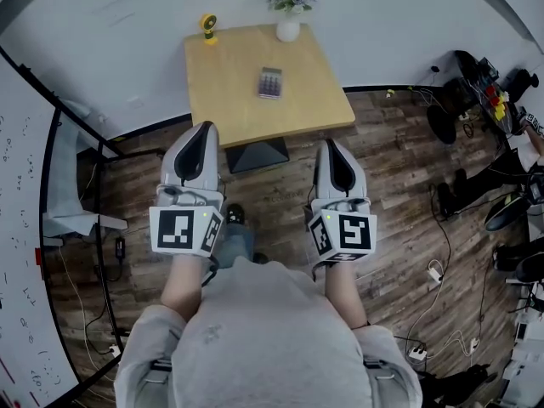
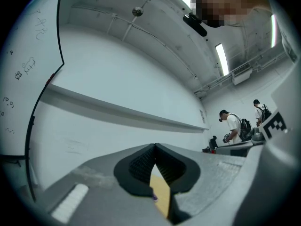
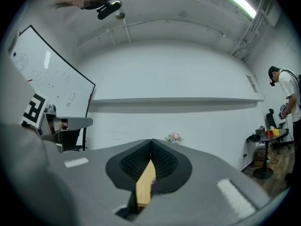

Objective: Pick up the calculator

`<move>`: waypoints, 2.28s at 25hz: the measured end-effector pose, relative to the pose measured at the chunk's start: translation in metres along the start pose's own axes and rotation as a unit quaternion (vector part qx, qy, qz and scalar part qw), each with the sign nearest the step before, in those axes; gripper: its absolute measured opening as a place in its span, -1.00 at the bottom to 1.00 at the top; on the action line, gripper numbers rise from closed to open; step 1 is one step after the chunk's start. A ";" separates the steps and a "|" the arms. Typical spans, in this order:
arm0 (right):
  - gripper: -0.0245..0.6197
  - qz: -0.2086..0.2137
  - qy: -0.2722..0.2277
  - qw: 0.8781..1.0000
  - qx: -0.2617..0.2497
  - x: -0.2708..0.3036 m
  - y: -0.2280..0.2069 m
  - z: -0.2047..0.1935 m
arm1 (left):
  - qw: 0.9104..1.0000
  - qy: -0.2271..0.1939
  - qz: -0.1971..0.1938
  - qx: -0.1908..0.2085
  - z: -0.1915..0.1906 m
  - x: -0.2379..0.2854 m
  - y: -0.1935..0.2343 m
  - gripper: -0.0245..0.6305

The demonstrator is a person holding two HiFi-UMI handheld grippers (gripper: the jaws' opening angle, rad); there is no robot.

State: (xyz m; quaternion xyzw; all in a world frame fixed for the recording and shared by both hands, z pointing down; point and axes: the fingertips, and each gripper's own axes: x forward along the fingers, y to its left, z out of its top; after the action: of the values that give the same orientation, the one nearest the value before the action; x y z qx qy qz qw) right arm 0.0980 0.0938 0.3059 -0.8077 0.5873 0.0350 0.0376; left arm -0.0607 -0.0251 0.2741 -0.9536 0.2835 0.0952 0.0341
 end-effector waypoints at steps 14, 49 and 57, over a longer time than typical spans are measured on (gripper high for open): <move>-0.92 -0.016 0.003 1.000 -0.003 0.107 -0.019 -0.005 | 1.000 -0.001 -0.023 -0.009 -0.017 0.103 0.050 -0.91; -0.92 -0.091 0.027 0.995 -0.017 0.252 -0.032 -0.037 | 0.995 0.028 -0.092 -0.035 -0.074 0.249 0.142 -0.91; -0.92 -0.103 0.042 0.994 -0.016 0.250 -0.048 -0.049 | 0.993 0.055 -0.099 -0.041 -0.095 0.263 0.133 -0.91</move>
State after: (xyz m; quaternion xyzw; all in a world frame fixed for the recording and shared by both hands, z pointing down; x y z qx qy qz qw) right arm 0.2208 -0.1327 0.3300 -0.8652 0.5013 0.0063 0.0034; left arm 0.0978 -0.2884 0.3125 -0.9813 0.1853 0.0505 -0.0110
